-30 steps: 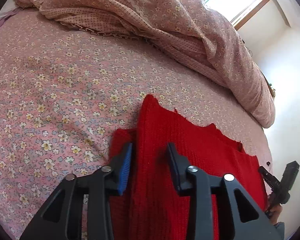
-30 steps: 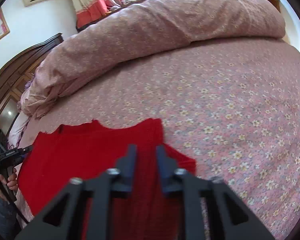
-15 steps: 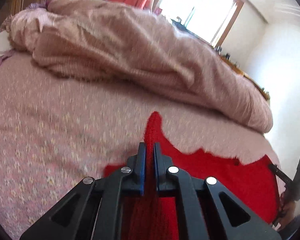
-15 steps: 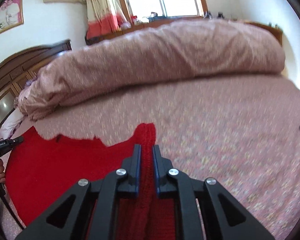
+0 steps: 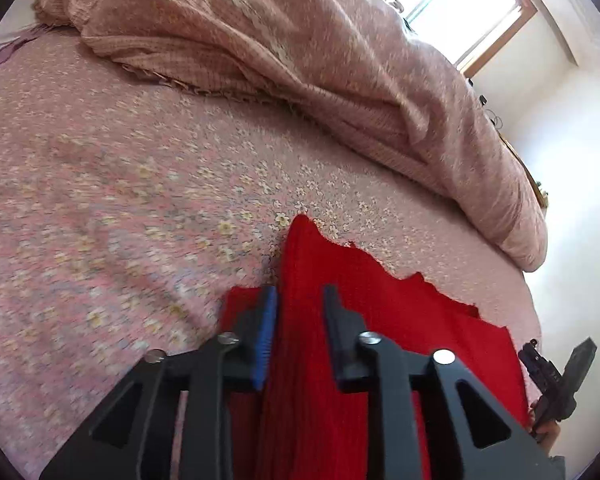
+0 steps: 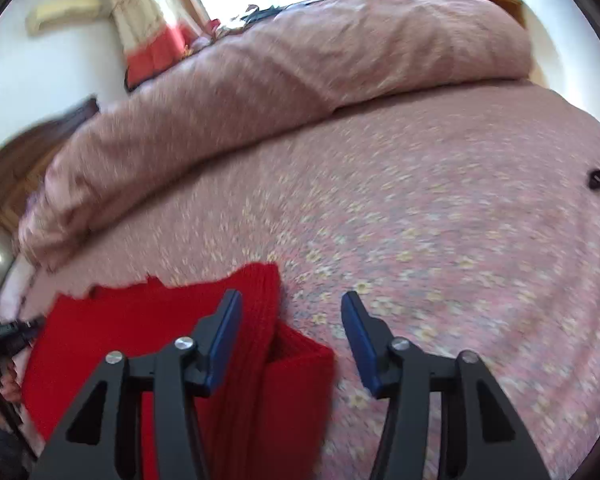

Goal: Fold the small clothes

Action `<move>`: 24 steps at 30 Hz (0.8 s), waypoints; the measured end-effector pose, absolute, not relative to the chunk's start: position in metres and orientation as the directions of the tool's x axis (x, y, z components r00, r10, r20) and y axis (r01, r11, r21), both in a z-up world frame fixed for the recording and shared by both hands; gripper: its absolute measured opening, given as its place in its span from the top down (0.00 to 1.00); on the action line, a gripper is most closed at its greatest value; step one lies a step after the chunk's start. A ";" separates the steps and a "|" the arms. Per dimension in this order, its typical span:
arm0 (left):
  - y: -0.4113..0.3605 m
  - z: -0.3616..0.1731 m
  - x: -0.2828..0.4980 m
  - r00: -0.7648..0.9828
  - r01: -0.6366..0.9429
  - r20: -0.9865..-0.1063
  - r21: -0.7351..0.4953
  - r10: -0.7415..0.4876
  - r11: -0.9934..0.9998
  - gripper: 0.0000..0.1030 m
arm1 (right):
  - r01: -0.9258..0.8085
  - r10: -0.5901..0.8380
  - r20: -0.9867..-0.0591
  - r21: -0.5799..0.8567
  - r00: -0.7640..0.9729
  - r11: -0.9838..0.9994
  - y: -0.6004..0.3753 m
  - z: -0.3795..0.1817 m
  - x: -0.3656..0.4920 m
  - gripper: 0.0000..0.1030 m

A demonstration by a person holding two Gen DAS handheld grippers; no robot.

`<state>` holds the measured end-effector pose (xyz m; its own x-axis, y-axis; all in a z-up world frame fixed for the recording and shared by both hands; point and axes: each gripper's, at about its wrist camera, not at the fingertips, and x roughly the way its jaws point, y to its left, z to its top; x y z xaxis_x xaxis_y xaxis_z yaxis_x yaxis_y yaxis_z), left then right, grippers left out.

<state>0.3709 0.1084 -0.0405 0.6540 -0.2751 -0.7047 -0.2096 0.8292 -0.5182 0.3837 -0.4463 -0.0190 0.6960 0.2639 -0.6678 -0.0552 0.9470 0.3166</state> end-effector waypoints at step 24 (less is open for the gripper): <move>-0.119 0.001 0.280 0.690 0.124 -0.645 -0.341 -0.329 0.932 0.75 | 0.013 0.604 -0.341 0.877 0.721 0.480 -0.451 -0.066 0.200 0.13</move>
<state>0.2798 -0.1185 0.0014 0.6901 -0.3285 -0.6448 0.1245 0.9316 -0.3414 0.1997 -0.4513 -0.0662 0.7208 0.6035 -0.3409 0.0132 0.4798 0.8773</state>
